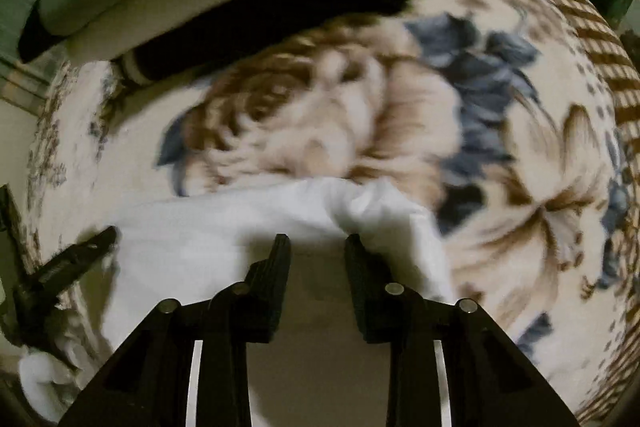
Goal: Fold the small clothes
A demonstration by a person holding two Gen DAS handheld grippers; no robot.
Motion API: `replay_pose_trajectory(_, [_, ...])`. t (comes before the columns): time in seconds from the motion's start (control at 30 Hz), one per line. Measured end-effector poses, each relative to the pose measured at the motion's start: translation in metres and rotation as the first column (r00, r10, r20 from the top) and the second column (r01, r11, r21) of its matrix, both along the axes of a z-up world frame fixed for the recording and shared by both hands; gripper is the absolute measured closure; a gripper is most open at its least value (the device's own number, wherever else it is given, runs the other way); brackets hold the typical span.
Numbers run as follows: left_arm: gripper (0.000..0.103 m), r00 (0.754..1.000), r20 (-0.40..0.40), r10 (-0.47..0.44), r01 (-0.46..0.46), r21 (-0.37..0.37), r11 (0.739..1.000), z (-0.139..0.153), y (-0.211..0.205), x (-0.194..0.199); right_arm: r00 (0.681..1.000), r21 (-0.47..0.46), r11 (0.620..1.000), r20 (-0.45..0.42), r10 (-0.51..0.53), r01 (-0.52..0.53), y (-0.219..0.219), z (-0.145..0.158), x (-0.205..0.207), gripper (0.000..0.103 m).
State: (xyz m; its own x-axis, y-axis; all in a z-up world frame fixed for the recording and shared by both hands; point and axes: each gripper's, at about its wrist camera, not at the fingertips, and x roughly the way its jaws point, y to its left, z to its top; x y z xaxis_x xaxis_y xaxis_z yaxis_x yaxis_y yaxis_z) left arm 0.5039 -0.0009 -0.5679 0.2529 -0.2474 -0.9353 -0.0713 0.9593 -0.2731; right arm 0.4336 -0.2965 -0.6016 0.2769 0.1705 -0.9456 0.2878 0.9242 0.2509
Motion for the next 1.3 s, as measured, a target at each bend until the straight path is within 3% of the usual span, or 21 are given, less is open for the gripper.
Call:
replay_pose_trajectory(0.1, [0.066,1.000,0.021,-0.009,0.010,-0.032,0.999,0.023,0.009,-0.014,1.000,0.040,0.999,-0.010,0.015,-0.015,-0.003,0.004,-0.003,0.070])
replay_pose_trajectory(0.17, [0.060,0.998,0.062,-0.033,0.037,-0.056,0.998,0.046,0.019,-0.037,1.000,0.074,0.997,-0.005,0.004,-0.004,-0.010,0.017,-0.016,0.061])
replay_pose_trajectory(0.2, [0.051,0.997,0.070,-0.041,0.046,-0.064,0.997,0.055,0.024,-0.052,1.000,0.099,0.995,0.000,-0.007,0.007,-0.015,0.026,-0.028,0.055])
replay_pose_trajectory(0.23, [0.038,0.996,0.068,-0.049,0.055,-0.079,0.995,0.062,0.030,-0.070,1.000,0.123,0.992,-0.002,-0.022,0.022,-0.021,0.031,-0.041,0.053])
replay_pose_trajectory(0.3, [0.020,0.997,0.048,-0.056,0.060,-0.082,0.995,0.068,0.037,-0.101,0.998,0.152,0.987,-0.025,-0.054,0.057,-0.034,0.042,-0.075,0.052])
replay_pose_trajectory(0.47, [0.019,0.997,-0.073,0.025,-0.032,-0.090,0.995,0.052,0.069,-0.207,0.991,0.159,0.982,-0.109,-0.081,0.098,-0.051,0.046,-0.178,0.048])
replay_pose_trajectory(0.6, [0.019,0.988,-0.108,0.107,-0.115,-0.080,0.990,0.033,0.085,-0.265,0.976,0.190,0.970,-0.181,-0.118,0.153,-0.068,0.020,-0.258,0.048])
replay_pose_trajectory(0.7, [0.019,0.981,-0.121,0.151,-0.159,-0.063,0.985,0.009,0.090,-0.286,0.972,0.185,0.968,-0.195,-0.132,0.169,-0.079,-0.002,-0.299,0.048])
replay_pose_trajectory(0.87, [0.019,0.974,-0.129,0.185,-0.194,-0.059,0.979,-0.019,0.096,-0.292,0.962,0.261,0.941,-0.220,-0.160,0.217,-0.096,-0.038,-0.341,0.048])
replay_pose_trajectory(0.97, [0.023,0.983,-0.098,0.156,-0.162,-0.057,0.985,-0.023,0.093,-0.293,0.958,0.295,0.927,-0.234,-0.165,0.231,-0.094,-0.059,-0.347,0.048])
replay_pose_trajectory(1.0, [0.039,0.987,-0.081,0.142,-0.146,-0.040,0.989,-0.022,0.090,-0.294,0.957,0.294,0.927,-0.241,-0.165,0.234,-0.091,-0.067,-0.349,0.048])
replay_pose_trajectory(1.03, [0.064,0.990,-0.065,0.127,-0.128,-0.012,0.992,-0.019,0.087,-0.295,0.956,0.297,0.925,-0.237,-0.171,0.238,-0.091,-0.069,-0.351,0.048])
replay_pose_trajectory(1.07, [0.080,0.992,-0.053,0.115,-0.115,0.007,0.993,-0.017,0.084,-0.297,0.957,0.301,0.921,-0.225,-0.183,0.247,-0.089,-0.071,-0.353,0.048])
replay_pose_trajectory(1.1, [0.099,0.993,-0.048,0.110,-0.110,0.008,0.994,-0.016,0.083,-0.298,0.959,0.311,0.916,-0.203,-0.196,0.254,-0.088,-0.069,-0.353,0.057])
replay_pose_trajectory(1.13, [0.099,0.992,-0.046,0.115,-0.116,-0.006,0.993,-0.014,0.085,-0.303,0.962,0.317,0.914,-0.189,-0.200,0.252,-0.088,-0.066,-0.352,0.087])
replay_pose_trajectory(1.17, [0.099,0.992,-0.039,0.122,-0.123,-0.014,0.992,-0.010,0.084,-0.306,0.962,0.320,0.914,-0.190,-0.195,0.249,-0.087,-0.064,-0.352,0.097])
replay_pose_trajectory(1.3, [0.101,0.986,-0.042,0.164,-0.166,-0.060,0.984,0.006,0.092,-0.327,0.968,0.353,0.909,-0.188,-0.165,0.223,-0.080,-0.053,-0.356,0.100])
